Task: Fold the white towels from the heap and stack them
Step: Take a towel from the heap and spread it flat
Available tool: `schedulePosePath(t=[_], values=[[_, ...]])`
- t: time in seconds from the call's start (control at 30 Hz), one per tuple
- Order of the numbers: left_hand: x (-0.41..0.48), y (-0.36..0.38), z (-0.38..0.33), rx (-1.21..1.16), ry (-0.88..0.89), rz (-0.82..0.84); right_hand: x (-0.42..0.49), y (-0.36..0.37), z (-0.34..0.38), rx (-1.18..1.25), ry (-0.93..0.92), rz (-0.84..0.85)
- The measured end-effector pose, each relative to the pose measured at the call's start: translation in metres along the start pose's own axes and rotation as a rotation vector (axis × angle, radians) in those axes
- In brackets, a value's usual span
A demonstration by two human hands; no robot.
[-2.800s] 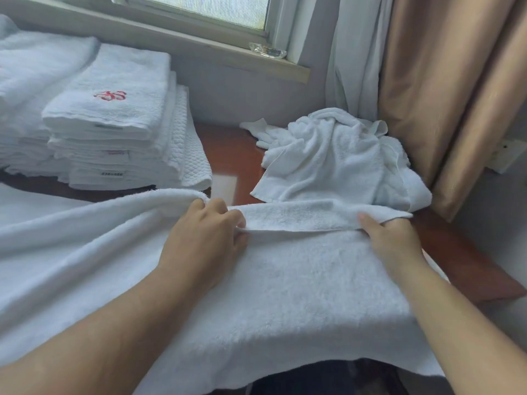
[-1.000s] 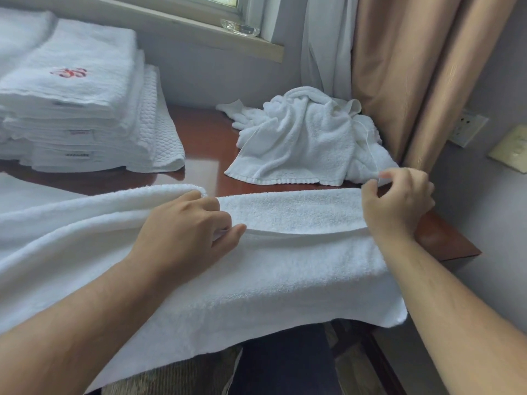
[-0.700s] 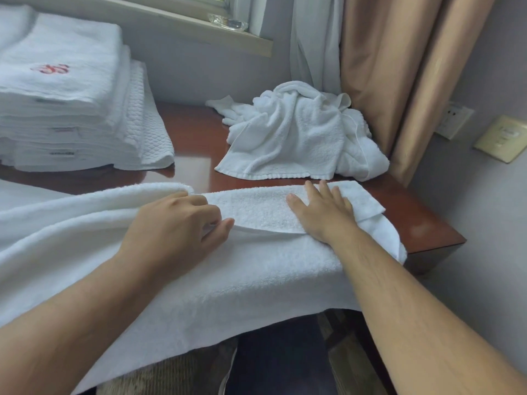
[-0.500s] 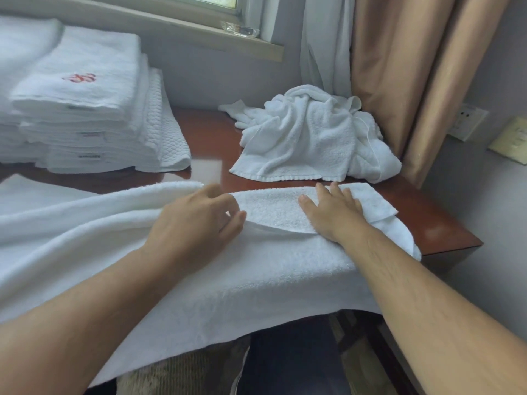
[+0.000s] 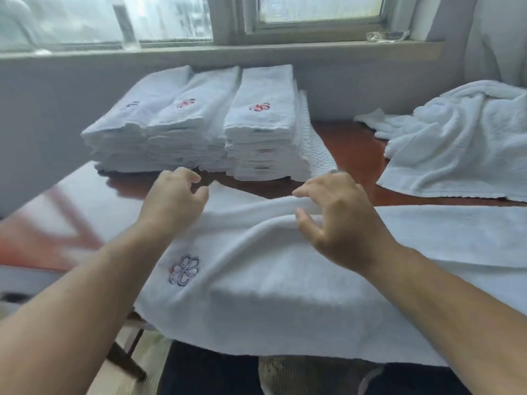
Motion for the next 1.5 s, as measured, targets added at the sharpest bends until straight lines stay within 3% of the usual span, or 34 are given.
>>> schedulePosePath(t=[0.1,0.27,0.37,0.5,0.6,0.8,0.9,0.97,1.03,1.1,1.2,1.3,1.4,1.5], values=[[0.007,0.005,0.017,0.14,-0.12,0.148,0.013,0.017,0.031,-0.01,-0.174,0.002],[0.009,0.009,0.01,0.225,-0.075,0.256,0.002,0.039,0.057,0.189,-0.311,0.101],[0.013,0.009,0.009,-0.169,-0.107,0.291,-0.005,0.039,0.057,0.145,-0.368,0.098],[0.026,-0.003,0.007,-0.578,-0.137,0.153,0.002,0.046,0.044,0.095,-0.185,0.19],[0.031,-0.012,0.006,-0.737,-0.094,0.126,0.012,0.061,0.027,0.157,-0.1,0.333],[0.033,-0.023,0.026,-0.876,-0.054,0.119,0.038,0.074,0.005,0.071,-0.122,0.407],[0.029,-0.015,0.049,-0.841,-0.036,0.088,0.039,0.063,0.032,-0.041,-0.366,0.26],[0.026,-0.009,0.063,-1.02,-0.111,0.135,0.032,0.053,0.052,-0.147,-0.504,0.054],[0.026,-0.008,0.066,-1.25,-0.178,0.213,0.028,0.046,0.061,-0.213,-0.505,-0.083],[0.027,-0.008,0.064,-1.335,-0.216,0.258,0.027,0.047,0.057,-0.222,-0.377,-0.067],[0.024,-0.008,0.063,-1.368,-0.249,0.282,0.027,0.054,0.045,-0.164,-0.179,0.056],[0.027,-0.01,0.069,-1.337,-0.277,0.266,0.027,0.059,0.046,-0.153,-0.215,0.085],[0.031,-0.013,0.078,-1.349,-0.452,0.219,0.026,0.057,0.046,-0.093,-0.249,0.026],[0.037,-0.025,0.095,-0.942,-0.624,0.144,0.026,0.057,0.046,-0.039,-0.245,0.029]])
Point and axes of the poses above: each hand's wrist, its own x-axis towards the middle knuckle, its own y-axis out of the palm, z = x × y, the point moved 4 cm from there along x, towards the middle knuckle, and after that the axes turned 15 degrees about -y, right-handed, at the moved point
